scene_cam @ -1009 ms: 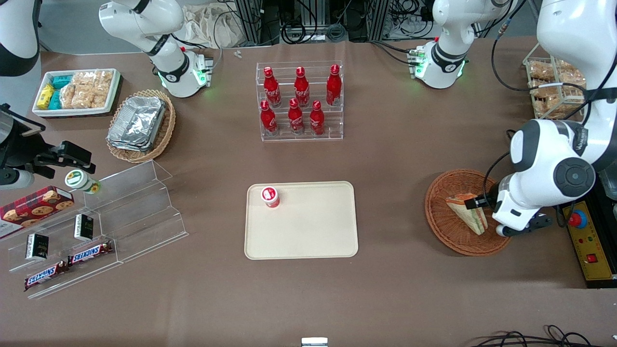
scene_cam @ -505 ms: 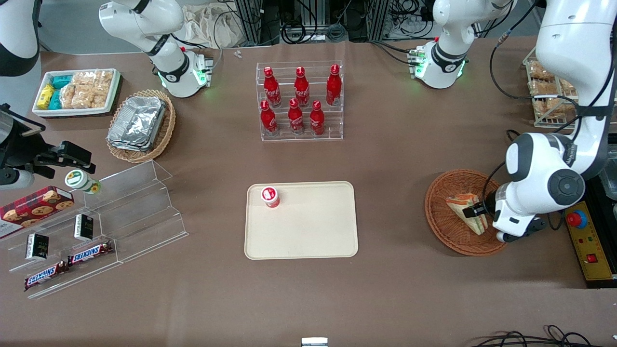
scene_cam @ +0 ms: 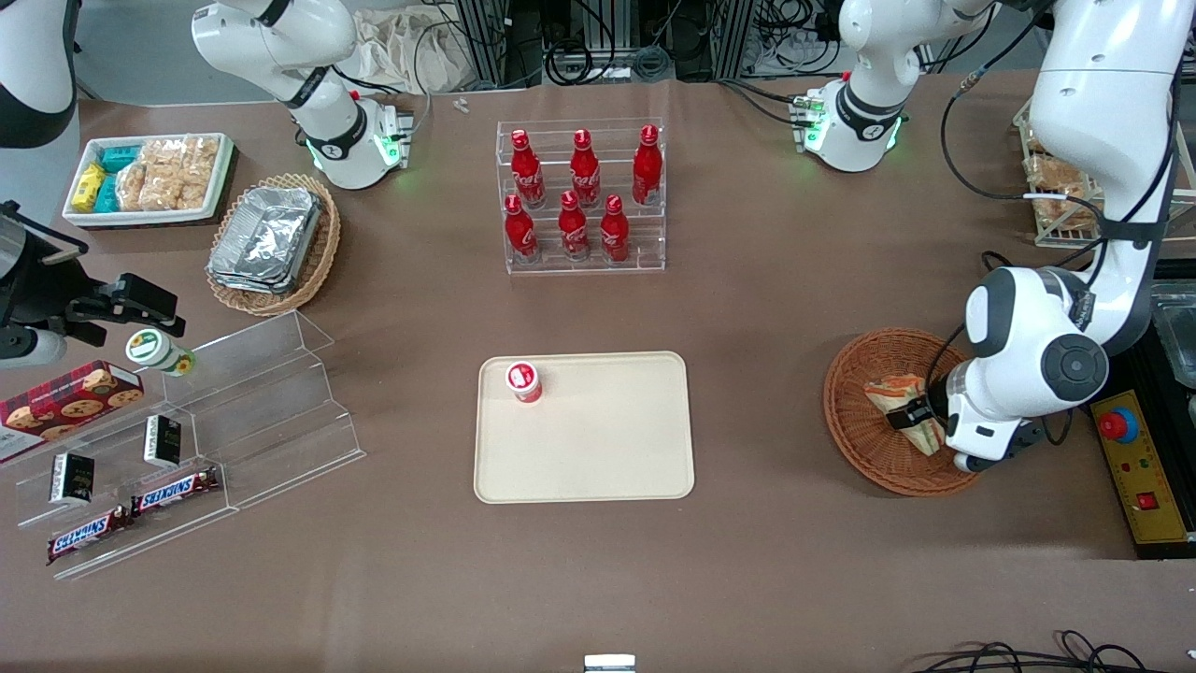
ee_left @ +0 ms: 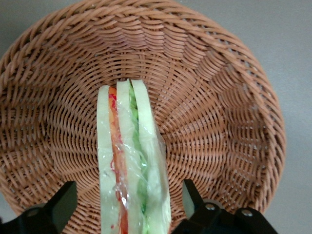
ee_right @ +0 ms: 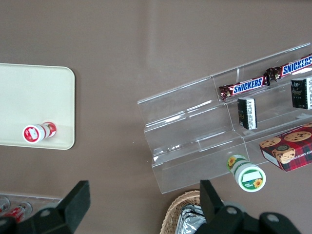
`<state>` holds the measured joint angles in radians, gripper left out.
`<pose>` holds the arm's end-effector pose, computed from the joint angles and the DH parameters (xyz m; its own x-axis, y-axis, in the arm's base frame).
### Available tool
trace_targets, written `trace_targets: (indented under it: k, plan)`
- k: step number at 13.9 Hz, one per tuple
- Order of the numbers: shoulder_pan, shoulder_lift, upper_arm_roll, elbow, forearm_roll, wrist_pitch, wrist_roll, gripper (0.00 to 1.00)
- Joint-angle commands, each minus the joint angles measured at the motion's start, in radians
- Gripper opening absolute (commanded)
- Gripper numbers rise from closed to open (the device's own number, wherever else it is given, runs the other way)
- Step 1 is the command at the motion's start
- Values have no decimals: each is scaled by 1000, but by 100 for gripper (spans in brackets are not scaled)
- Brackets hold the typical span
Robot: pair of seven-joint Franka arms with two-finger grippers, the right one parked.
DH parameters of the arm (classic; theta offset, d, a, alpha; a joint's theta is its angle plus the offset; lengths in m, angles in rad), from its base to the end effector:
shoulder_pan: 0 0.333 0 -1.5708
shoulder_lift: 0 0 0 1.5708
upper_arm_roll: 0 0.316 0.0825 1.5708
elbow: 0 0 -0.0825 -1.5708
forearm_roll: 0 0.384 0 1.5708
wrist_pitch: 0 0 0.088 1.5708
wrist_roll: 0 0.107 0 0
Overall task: Place sandwich from basket to tray
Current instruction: 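Close the left gripper on the sandwich wedge's crust edge, then lift the sandwich out of the basket with the left gripper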
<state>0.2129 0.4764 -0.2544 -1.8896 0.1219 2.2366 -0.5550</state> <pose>0.6206 -0.0147 0.2506 0.8929 0.4371 -0.1085 0.4361 -0.8993 -0.0333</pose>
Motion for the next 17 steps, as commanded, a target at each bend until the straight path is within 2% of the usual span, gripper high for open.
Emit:
trace_targets:
  k: [1,7,8,11,15,17]
  plan:
    - [19,-12,-9,-45,-1,51,-38,83]
    - [16,-50,-14,-25,7,-7,-86,19]
    - [16,-68,-16,-10,7,-46,-85,15]
    - [8,-123,-41,71,4,-206,-92,13]
    - [8,-133,-144,303,-4,-525,-92,13]
    - [8,-134,-190,354,-21,-569,-98,13]
